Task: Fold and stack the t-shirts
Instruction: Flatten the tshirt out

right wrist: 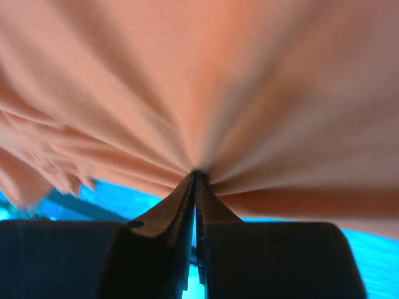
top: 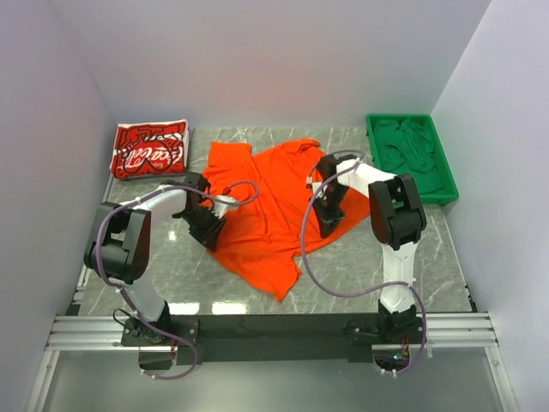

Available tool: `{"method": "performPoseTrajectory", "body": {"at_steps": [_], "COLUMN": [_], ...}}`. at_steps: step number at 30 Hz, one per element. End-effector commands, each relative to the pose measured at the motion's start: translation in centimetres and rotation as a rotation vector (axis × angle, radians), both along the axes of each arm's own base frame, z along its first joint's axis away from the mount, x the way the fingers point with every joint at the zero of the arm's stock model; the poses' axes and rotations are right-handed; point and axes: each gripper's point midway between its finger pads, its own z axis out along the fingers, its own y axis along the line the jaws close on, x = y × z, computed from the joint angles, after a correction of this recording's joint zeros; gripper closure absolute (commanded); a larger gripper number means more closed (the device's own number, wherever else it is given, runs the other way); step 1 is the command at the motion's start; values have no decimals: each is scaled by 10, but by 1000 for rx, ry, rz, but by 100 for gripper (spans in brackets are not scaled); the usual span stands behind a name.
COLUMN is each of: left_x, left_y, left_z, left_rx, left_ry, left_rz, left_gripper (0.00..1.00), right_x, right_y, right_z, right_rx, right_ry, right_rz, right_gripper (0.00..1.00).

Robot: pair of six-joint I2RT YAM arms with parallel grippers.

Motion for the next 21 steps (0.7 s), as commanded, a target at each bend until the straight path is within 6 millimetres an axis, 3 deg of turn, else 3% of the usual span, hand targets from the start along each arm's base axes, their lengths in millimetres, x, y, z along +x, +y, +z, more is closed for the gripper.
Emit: {"method": "performPoseTrajectory", "body": {"at_steps": [1, 5, 8, 10, 11, 12, 13, 16, 17, 18, 21], "left_x": [-33, -43, -49, -37, -38, -15, -5, 38, 49, 78, 110], "left_y": [42, 66, 87, 90, 94, 94, 81, 71, 63, 63, 57], "left_z": [1, 3, 3, 13, 20, 36, 50, 82, 88, 93, 92], "left_rx": [104, 136, 152, 105, 66, 32, -63, -156, -191, -195, -217], "left_ry": [72, 73, 91, 70, 99, 37, 10, -118, -127, -219, -222], "left_rz": [-149, -191, -188, -172, -141, -116, -84, -15, 47, 79, 214], "left_gripper": [69, 68, 67, 66, 63, 61, 60, 55, 52, 52, 52], "right_x": [-45, -97, -121, -122, -112, -101, -89, -31, -2, 12, 50], "right_y": [16, 35, 39, 38, 38, 38, 37, 31, 27, 21, 9], "right_z": [9, 19, 32, 43, 51, 62, 69, 92, 98, 93, 82], "right_rx": [32, 70, 108, 136, 148, 171, 186, 217, 184, 151, 54], "right_ry": [65, 126, 166, 166, 134, 86, 48, -105, -204, -227, -297], "right_rz": [115, 228, 273, 303, 296, 284, 270, 194, 184, 173, 179], "right_gripper": [89, 89, 89, 89, 89, 89, 88, 87, 87, 87, 88]}}
